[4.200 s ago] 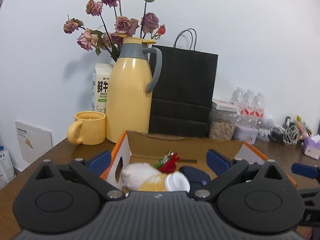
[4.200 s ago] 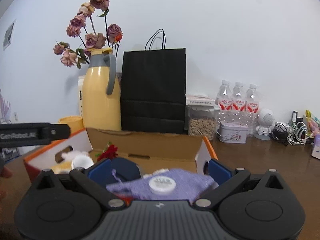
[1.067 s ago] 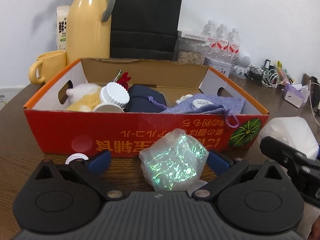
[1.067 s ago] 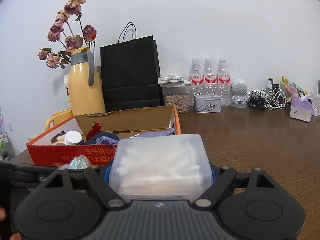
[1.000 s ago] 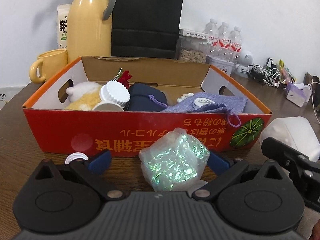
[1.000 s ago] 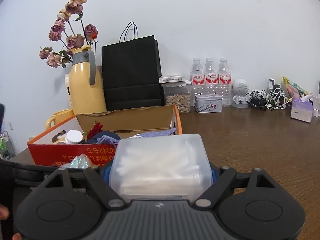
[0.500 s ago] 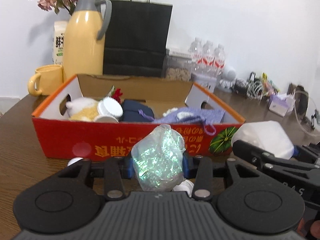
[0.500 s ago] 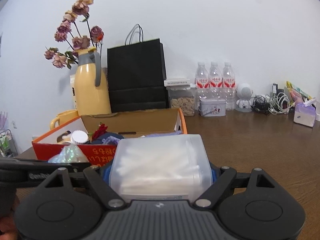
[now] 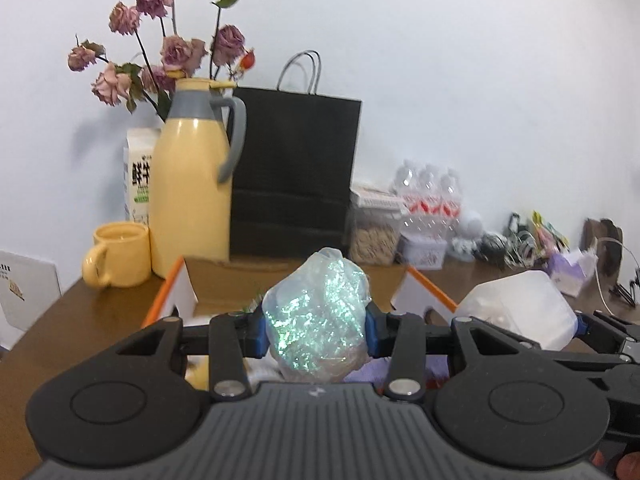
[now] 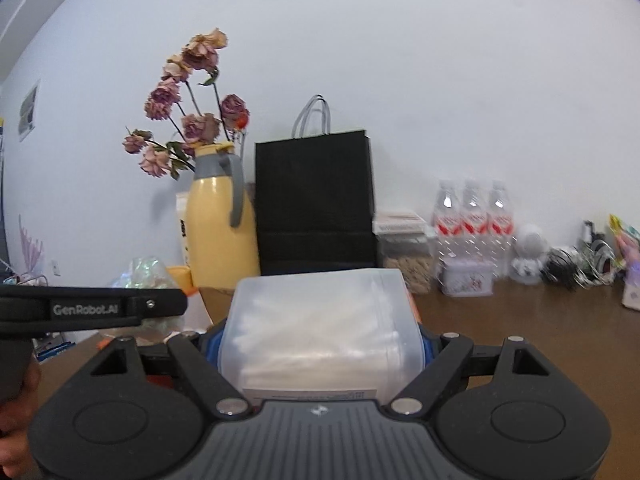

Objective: Organize objects
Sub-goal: 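Carry the glittery bag and clear plastic box into the red box and release both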

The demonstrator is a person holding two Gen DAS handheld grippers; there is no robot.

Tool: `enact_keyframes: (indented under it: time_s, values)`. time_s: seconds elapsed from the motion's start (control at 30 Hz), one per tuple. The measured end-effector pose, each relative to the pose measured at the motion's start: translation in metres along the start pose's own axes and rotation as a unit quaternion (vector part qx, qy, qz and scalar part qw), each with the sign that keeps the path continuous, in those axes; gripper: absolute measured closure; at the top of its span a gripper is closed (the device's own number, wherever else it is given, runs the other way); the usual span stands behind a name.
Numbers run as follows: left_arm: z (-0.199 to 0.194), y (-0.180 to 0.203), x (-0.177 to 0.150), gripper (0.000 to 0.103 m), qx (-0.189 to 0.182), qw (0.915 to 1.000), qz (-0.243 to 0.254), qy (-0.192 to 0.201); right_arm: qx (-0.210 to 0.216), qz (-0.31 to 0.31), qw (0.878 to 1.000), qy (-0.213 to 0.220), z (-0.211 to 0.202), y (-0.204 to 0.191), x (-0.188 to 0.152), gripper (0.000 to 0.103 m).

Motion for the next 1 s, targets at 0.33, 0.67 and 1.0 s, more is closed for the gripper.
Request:
enact_keyframes:
  time_s: [0.33, 0.67, 1.0]
  values:
    - [0.054, -0.036, 0.030, 0.060, 0.032, 0.9986, -0.041, 0.004, -0.002, 0.016, 0.999, -0.030, 0.091, -0.012, 0.025, 0.021]
    - [0.110, -0.059, 0.015, 0.057, 0.042, 0.9961, -0.057, -0.052, -0.021, 0.019, 0.995, -0.091, 0.155, -0.007, 0.007, 0.021]
    - [0.110, -0.059, 0.013, 0.000, 0.067, 0.9958, -0.046, -0.040, -0.052, 0.020, 0.994, -0.095, 0.154, 0.006, 0.000, 0.000]
Point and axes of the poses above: each gripper's, at about its wrist camera, not at the fingertips, and z roughly the way its jaws point, y to its right, x to its top, the point moved 6 cm from there along z, roughly the way its jaws point, and after that the axes turned 3 degrees about -x, right-handed, at the moved point
